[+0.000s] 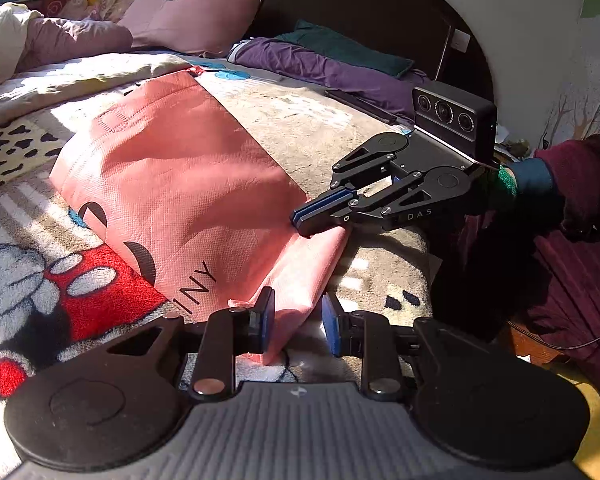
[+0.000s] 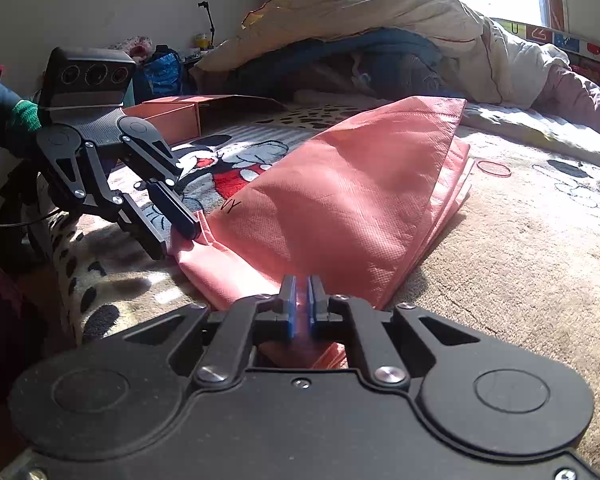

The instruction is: Fold shopping bag

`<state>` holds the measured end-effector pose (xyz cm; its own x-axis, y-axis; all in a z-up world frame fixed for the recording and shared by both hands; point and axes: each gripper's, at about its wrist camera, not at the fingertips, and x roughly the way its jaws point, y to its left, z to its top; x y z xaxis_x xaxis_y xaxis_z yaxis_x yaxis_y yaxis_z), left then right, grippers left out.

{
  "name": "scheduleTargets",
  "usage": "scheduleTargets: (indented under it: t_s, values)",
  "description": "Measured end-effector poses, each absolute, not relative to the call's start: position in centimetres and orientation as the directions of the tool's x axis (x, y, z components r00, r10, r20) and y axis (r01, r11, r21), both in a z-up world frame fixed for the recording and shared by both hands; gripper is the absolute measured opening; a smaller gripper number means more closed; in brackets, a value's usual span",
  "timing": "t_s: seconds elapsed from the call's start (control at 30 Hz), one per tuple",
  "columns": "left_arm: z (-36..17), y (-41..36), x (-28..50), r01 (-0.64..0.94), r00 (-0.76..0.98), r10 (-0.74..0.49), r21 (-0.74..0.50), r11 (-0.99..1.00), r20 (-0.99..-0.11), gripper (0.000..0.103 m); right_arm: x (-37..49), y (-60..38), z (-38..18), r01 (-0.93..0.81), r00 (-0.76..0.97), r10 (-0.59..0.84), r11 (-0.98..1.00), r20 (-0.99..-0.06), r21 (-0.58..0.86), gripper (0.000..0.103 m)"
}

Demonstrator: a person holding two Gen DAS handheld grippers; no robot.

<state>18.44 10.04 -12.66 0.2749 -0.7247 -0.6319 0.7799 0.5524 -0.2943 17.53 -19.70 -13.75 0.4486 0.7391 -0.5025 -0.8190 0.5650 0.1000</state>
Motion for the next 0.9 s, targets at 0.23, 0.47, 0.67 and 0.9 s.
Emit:
scheduleTargets:
  t_s: [0.23, 0.47, 0.67, 0.9]
  values:
    - [-13.1, 10.3, 20.0, 0.699, 0.241, -0.711, -0.39, 0.599, -0.661, 0.016, 17.8, -19.4, -14.1, -0.821, 0.446, 0.737, 0.563, -0.507, 0.096, 0.002]
    - [-10.5, 2.4, 13.7, 0.904, 0.426, -0.493, 0.344, 0.252, -0.759, 0.017, 18.0, -19.3, -14.3, -0.818, 0.452, 0.733, 0.568, -0.509, 0.09, 0.002]
    - [-12.9, 0.7, 11.4, 0.799, 0.546, -0.428, 0.601, 0.007, -0.721, 0.024, 18.1, -19.5, -14.4, -0.82, 0.447, 0.737, 0.565, -0.507, 0.097, 0.001]
    - [-14.7, 0.5, 11.0, 0.73, 0.592, -0.424, 0.679, -0.078, -0.685, 0.026, 18.4, -19.6, -14.6, -0.821, 0.438, 0.746, 0.559, -0.501, 0.115, 0.001]
